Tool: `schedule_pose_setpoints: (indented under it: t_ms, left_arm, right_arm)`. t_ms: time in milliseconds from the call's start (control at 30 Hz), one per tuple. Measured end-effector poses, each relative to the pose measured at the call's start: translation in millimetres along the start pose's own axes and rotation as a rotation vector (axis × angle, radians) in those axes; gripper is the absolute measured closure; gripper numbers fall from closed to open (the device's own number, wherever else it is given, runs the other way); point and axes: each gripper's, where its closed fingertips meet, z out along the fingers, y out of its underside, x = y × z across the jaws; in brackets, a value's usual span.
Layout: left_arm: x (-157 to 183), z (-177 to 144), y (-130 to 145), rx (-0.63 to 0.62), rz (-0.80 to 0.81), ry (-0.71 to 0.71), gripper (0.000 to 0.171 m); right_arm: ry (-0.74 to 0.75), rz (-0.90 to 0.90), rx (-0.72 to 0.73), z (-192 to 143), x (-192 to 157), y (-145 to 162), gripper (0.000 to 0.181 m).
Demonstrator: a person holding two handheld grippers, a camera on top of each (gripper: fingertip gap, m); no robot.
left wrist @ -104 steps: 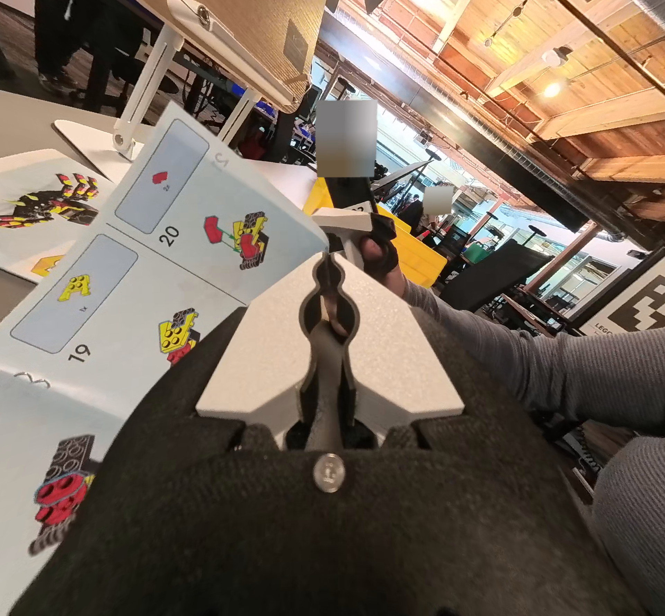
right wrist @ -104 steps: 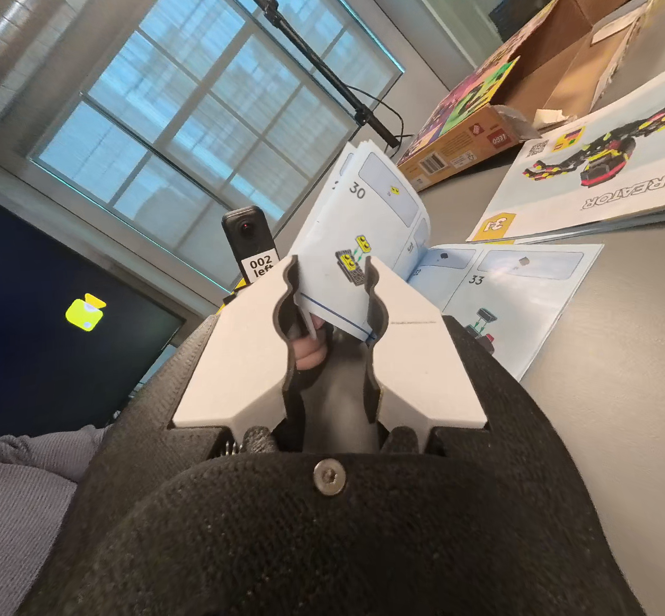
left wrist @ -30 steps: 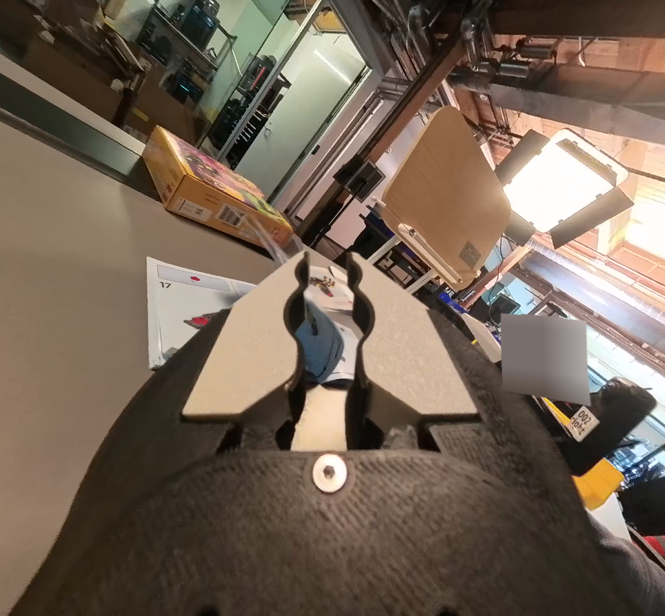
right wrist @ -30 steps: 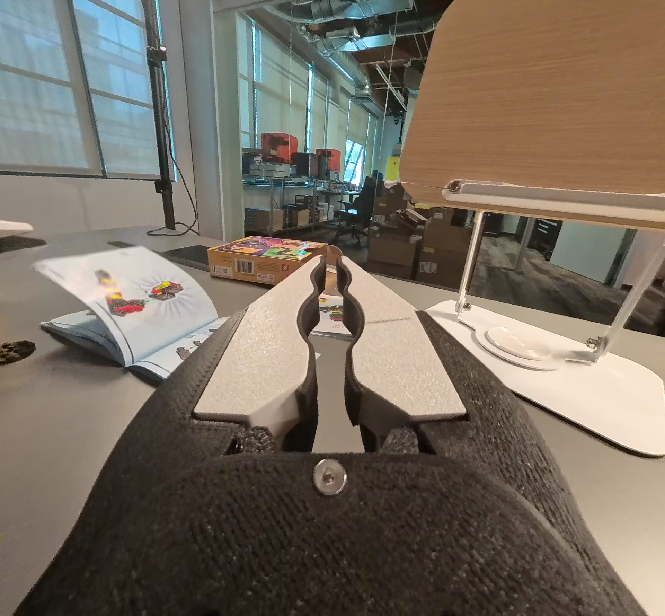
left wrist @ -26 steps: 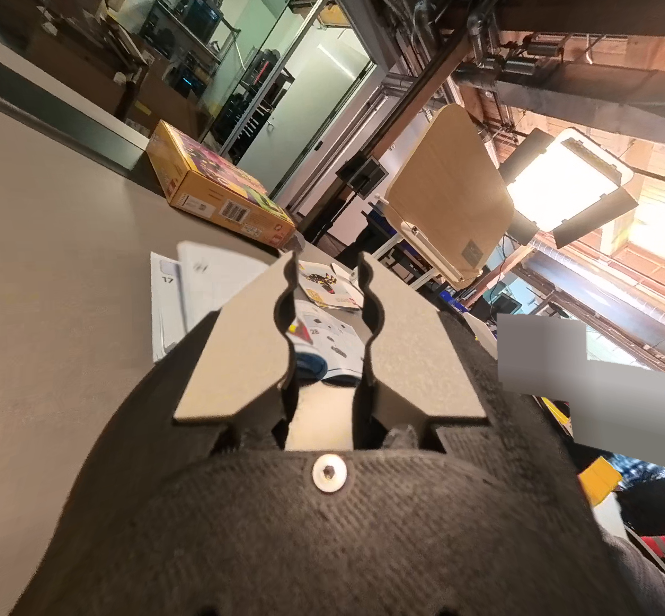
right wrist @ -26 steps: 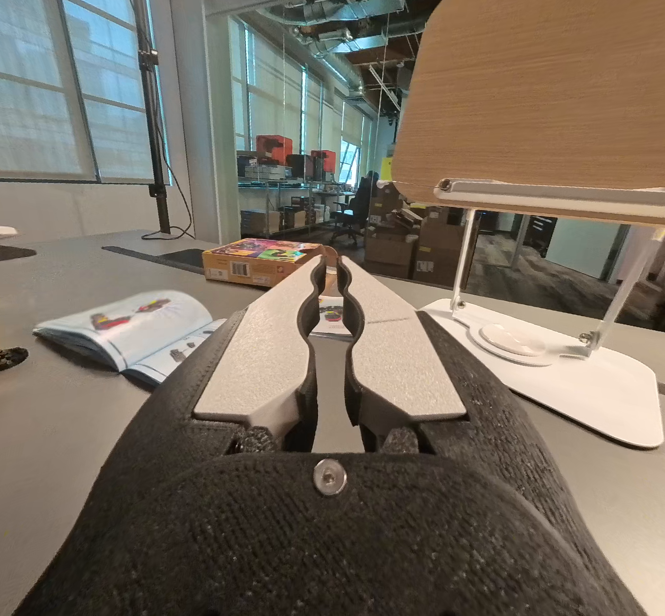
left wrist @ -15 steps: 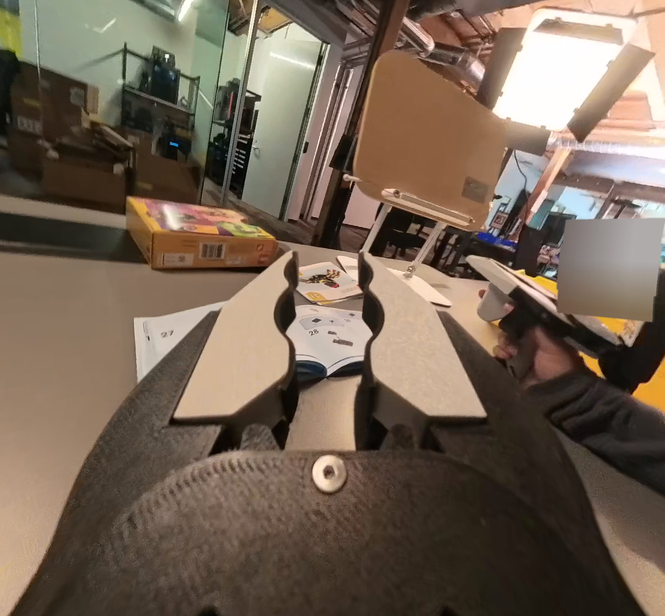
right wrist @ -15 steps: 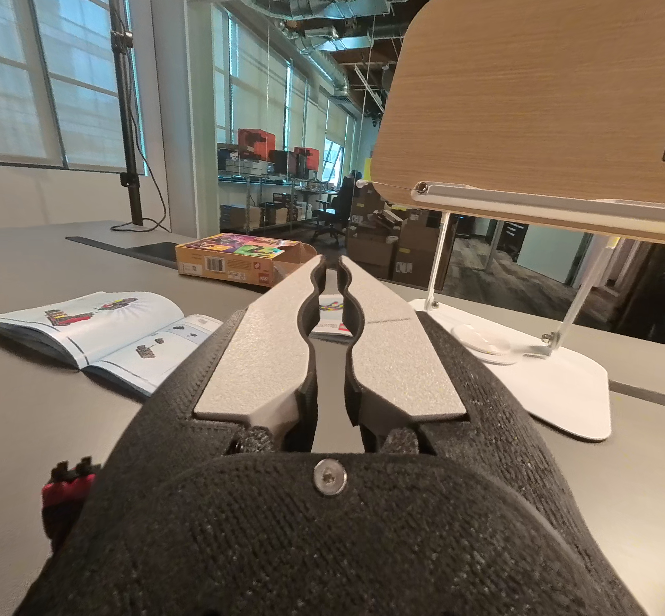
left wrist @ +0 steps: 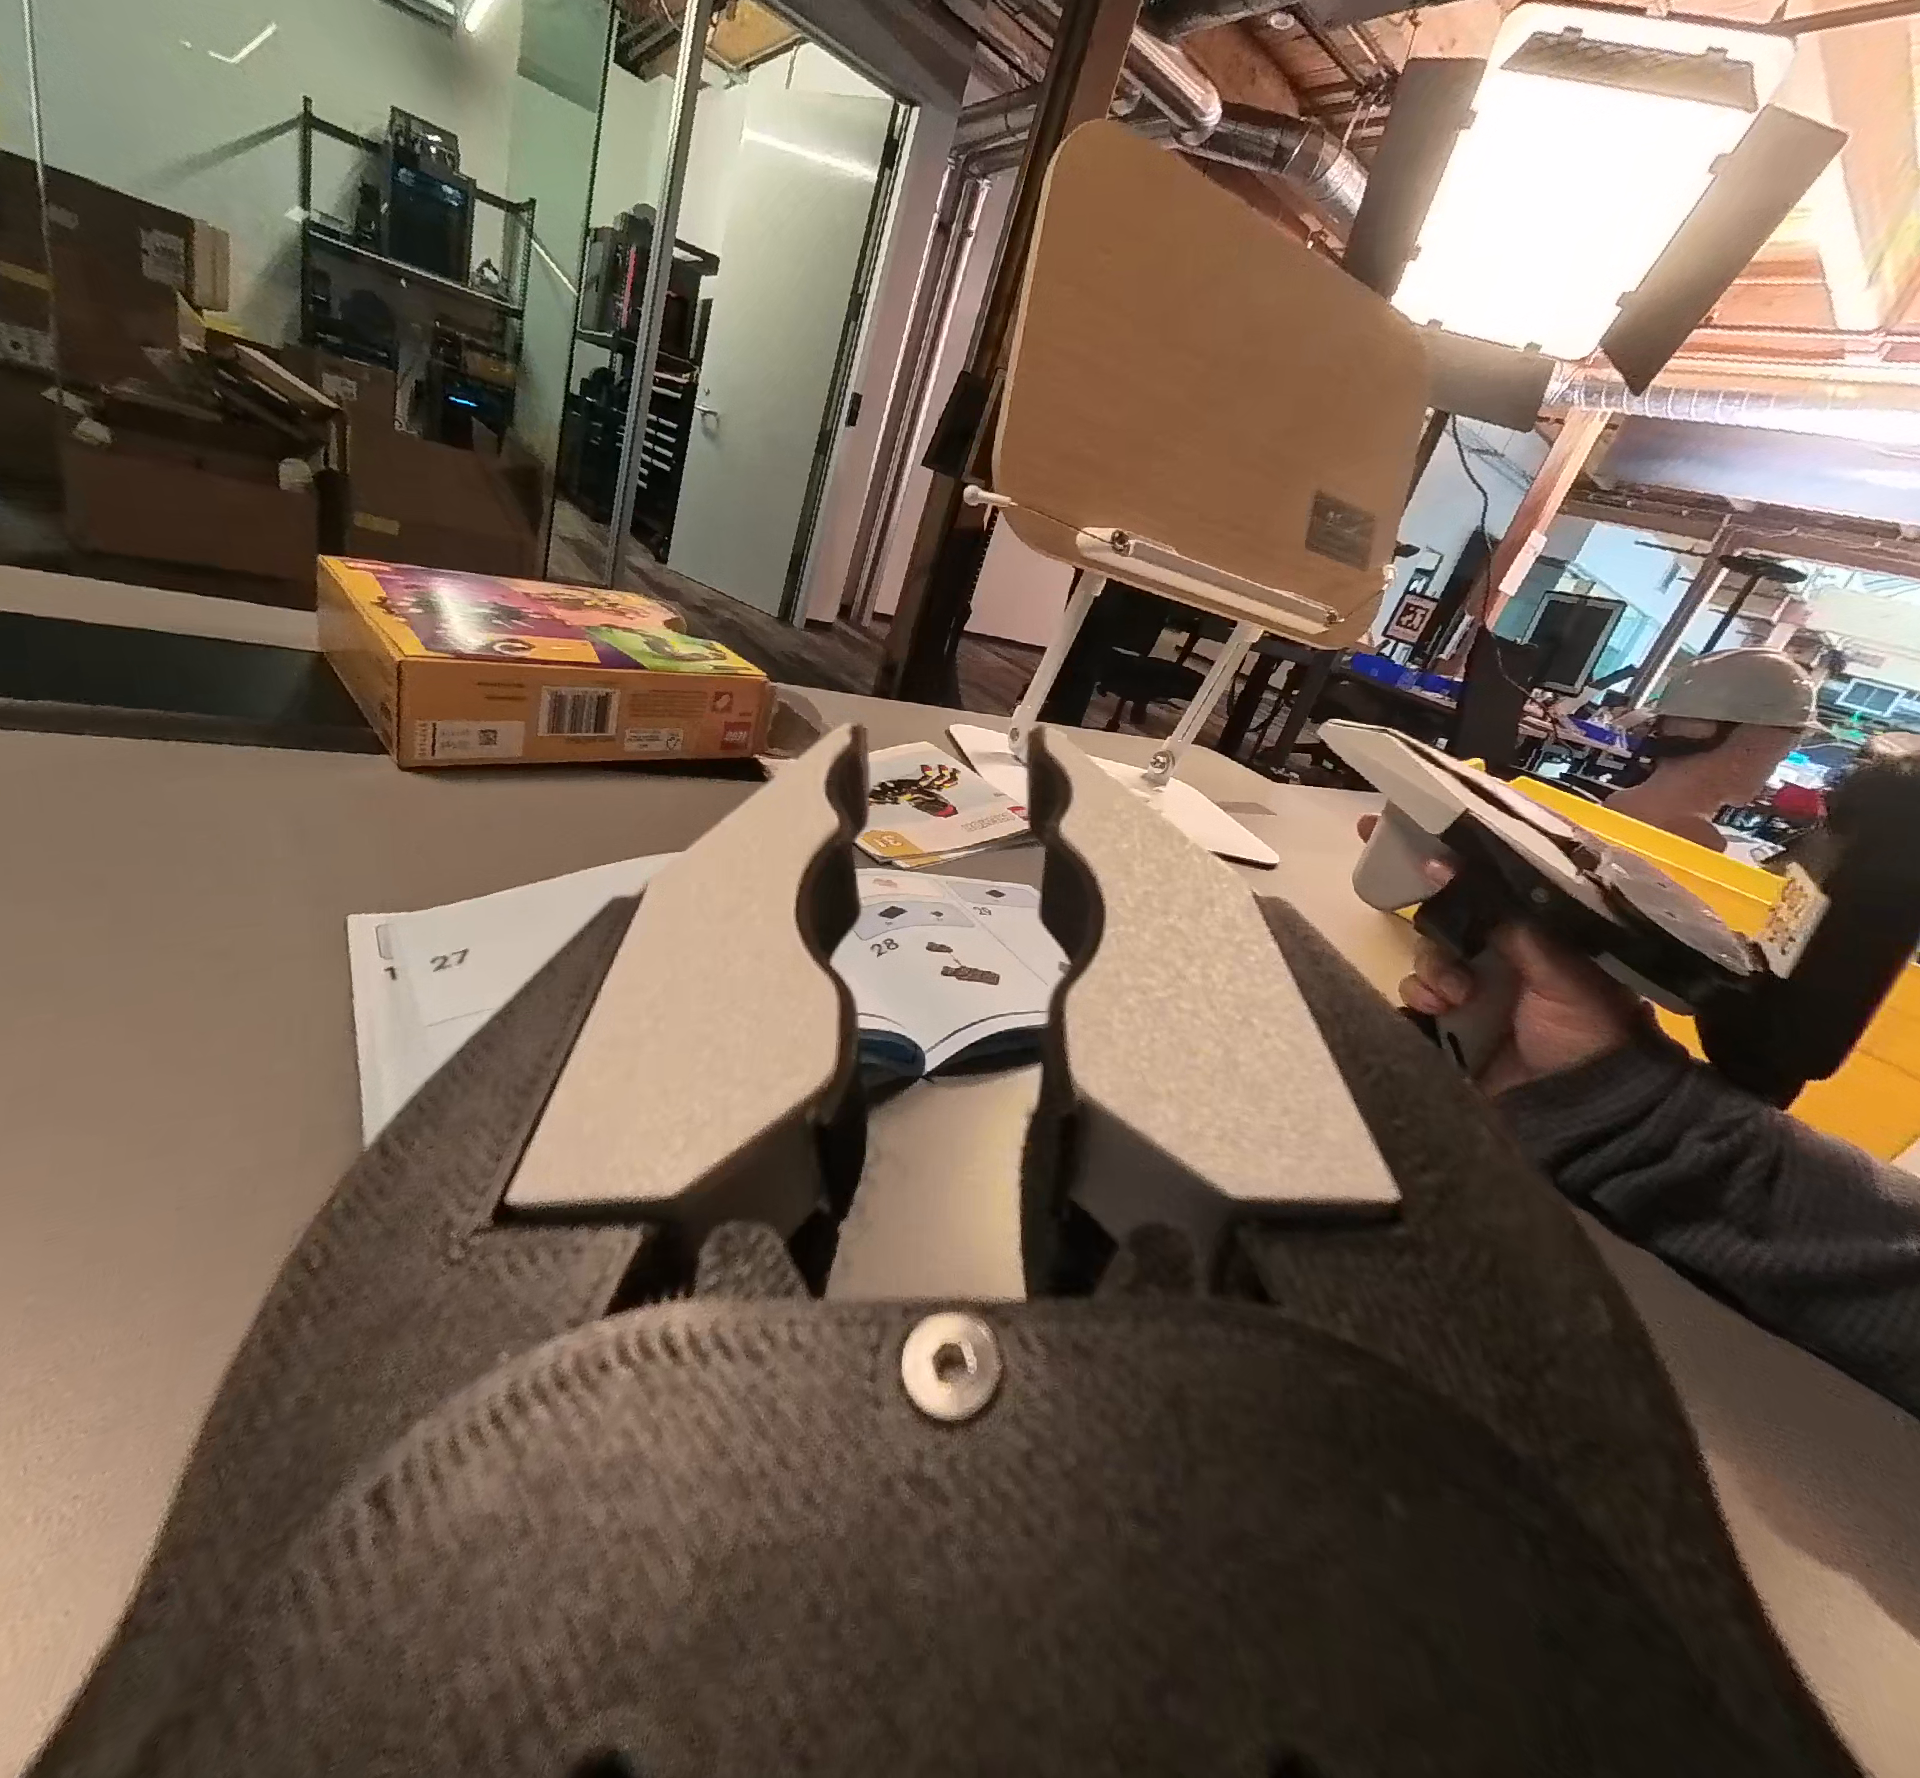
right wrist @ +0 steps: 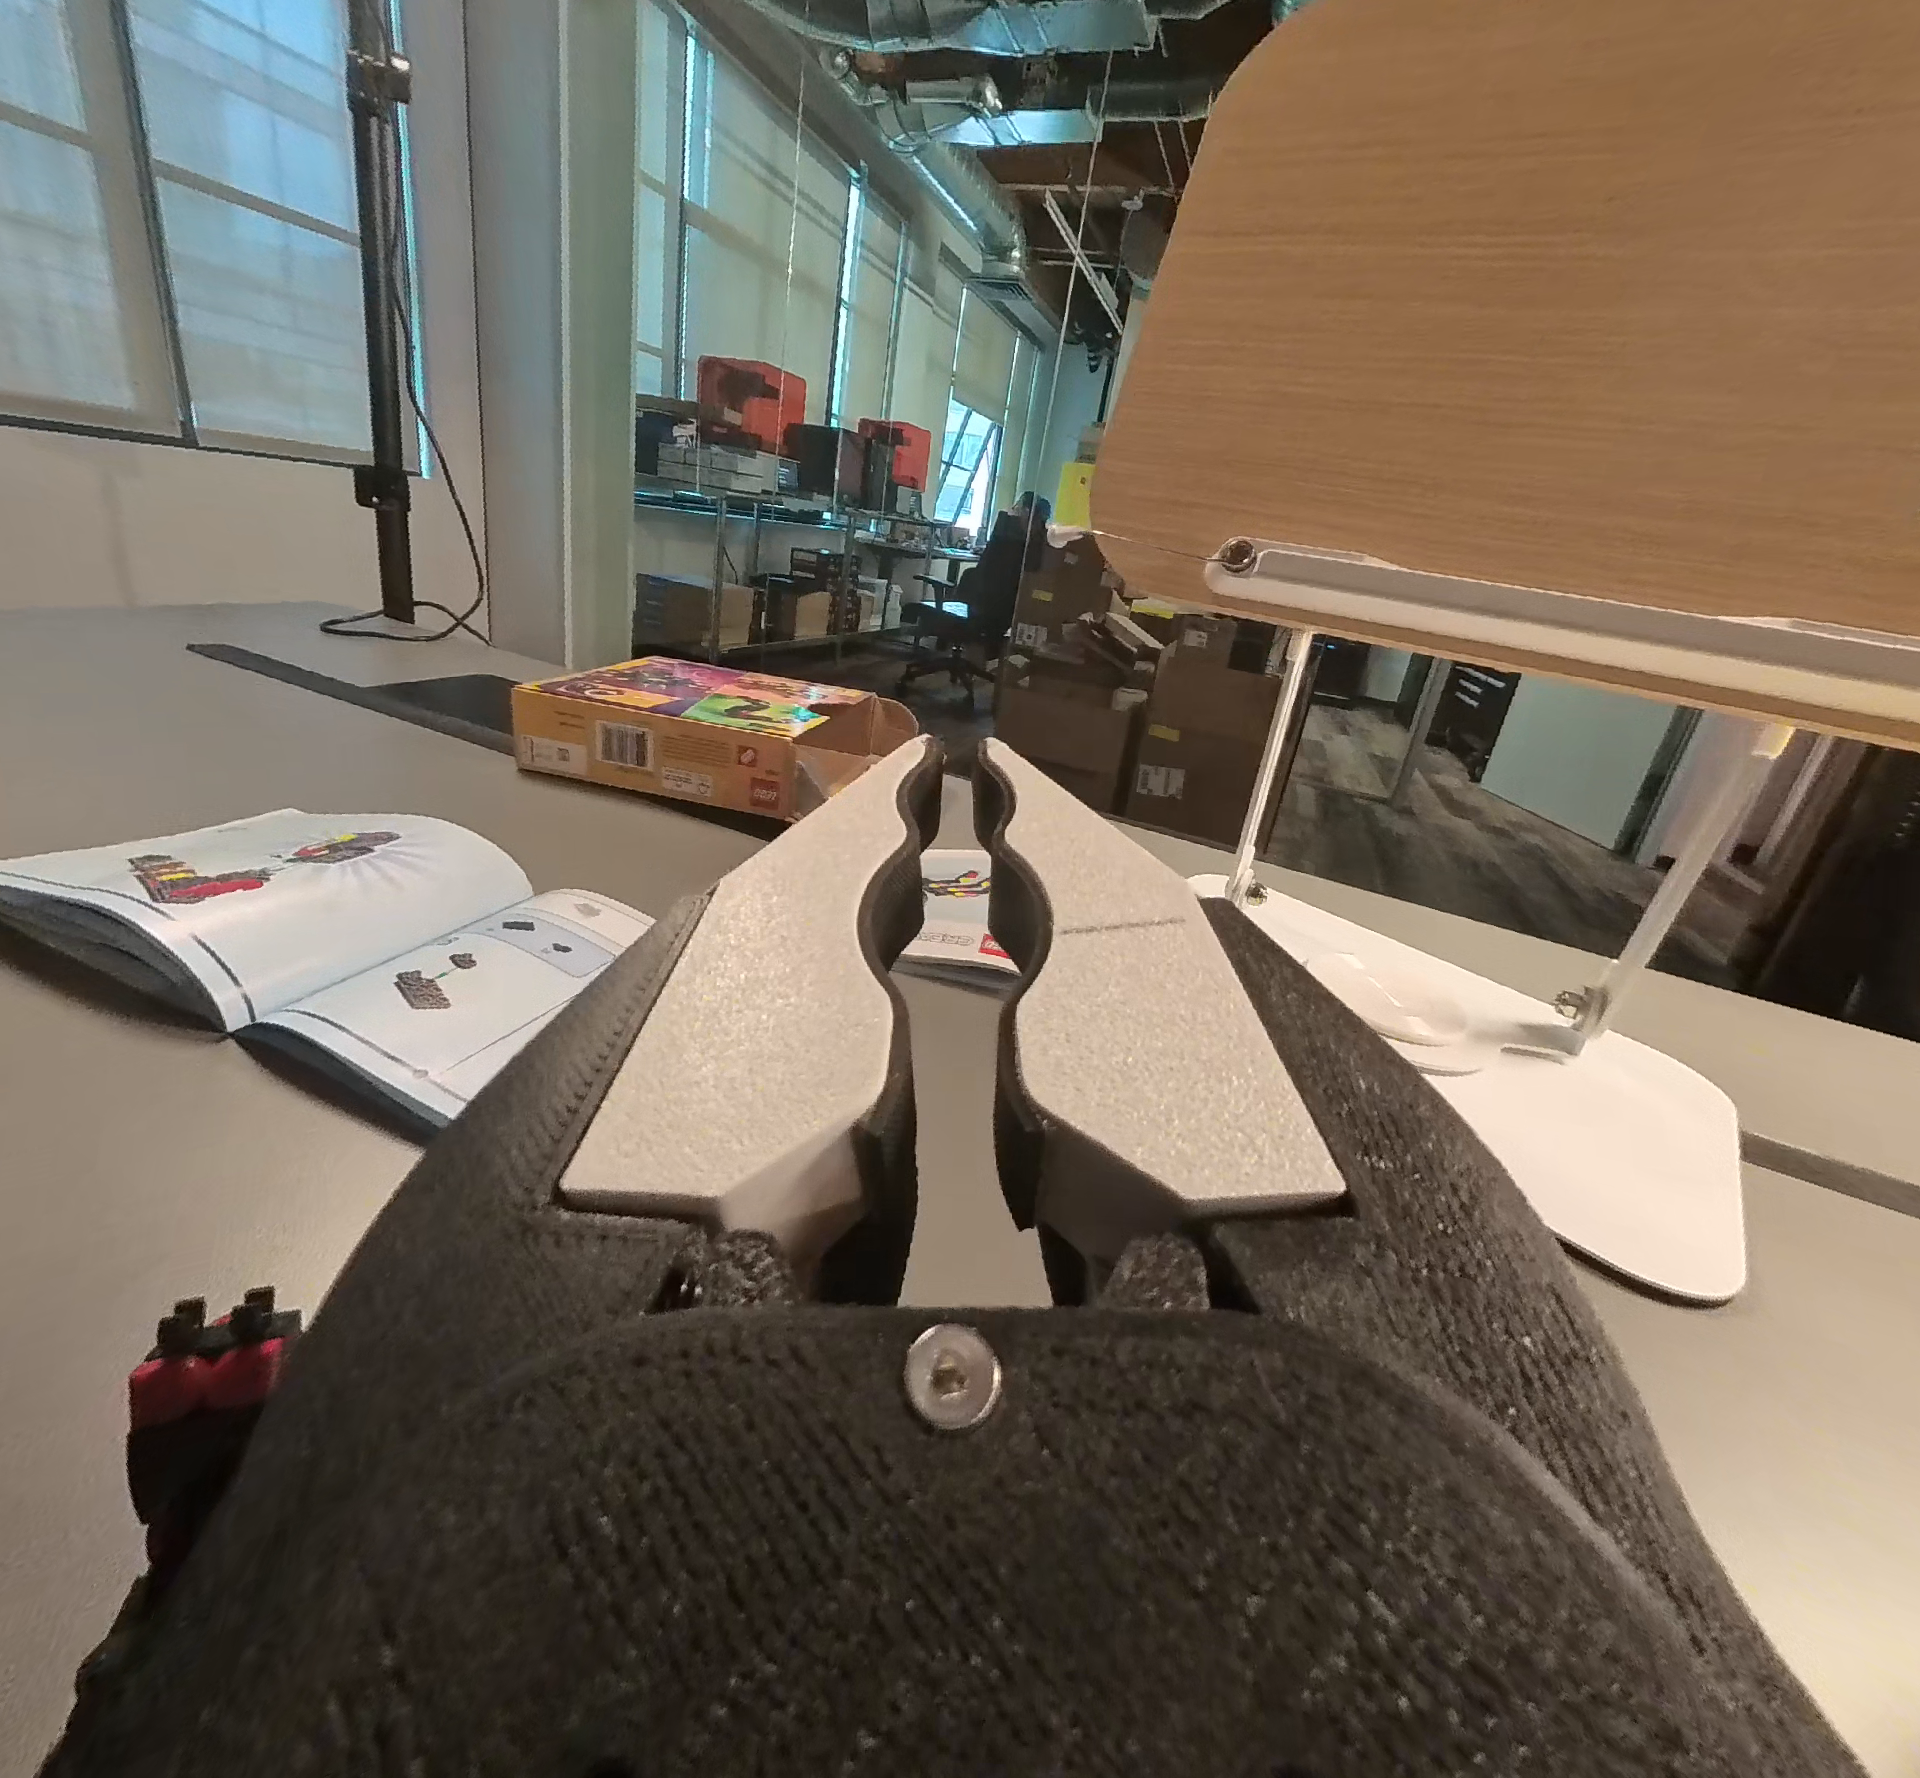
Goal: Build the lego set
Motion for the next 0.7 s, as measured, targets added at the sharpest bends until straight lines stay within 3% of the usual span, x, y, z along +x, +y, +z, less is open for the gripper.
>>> schedule_pose_setpoints:
  t_ms: [700]
  left_arm:
    - [1.2,2.1,4.9,-0.022,-0.034,0.025,0.144]
  right_arm:
    - [-0.006,0.0,0.0,0.0,0.1,-0.1,0.178]
